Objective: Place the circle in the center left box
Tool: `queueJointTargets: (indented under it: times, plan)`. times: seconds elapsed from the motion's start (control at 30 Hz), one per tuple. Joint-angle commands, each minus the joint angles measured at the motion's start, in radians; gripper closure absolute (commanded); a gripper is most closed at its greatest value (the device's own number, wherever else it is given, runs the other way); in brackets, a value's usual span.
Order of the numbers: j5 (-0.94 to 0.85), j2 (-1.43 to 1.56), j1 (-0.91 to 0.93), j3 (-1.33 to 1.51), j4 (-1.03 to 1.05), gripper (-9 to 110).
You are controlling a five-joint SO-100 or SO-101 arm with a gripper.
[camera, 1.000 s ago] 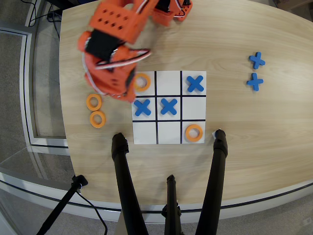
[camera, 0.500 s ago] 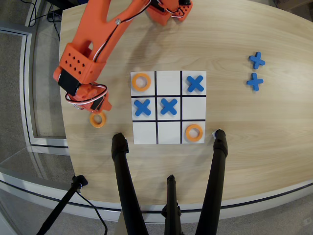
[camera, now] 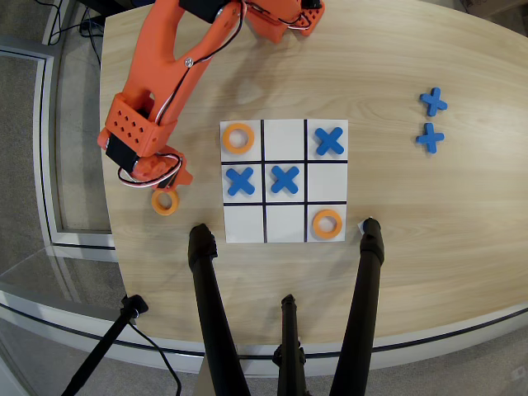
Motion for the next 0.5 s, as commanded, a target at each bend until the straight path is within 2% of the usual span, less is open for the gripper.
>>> queueJointTargets:
  times: [0.0, 0.47]
  plan:
    - [-0.002, -0.005, 0.011, -0.035, -0.006, 79]
    - [-0.005, -0.077, 0.026, -0.072, -0.015, 79]
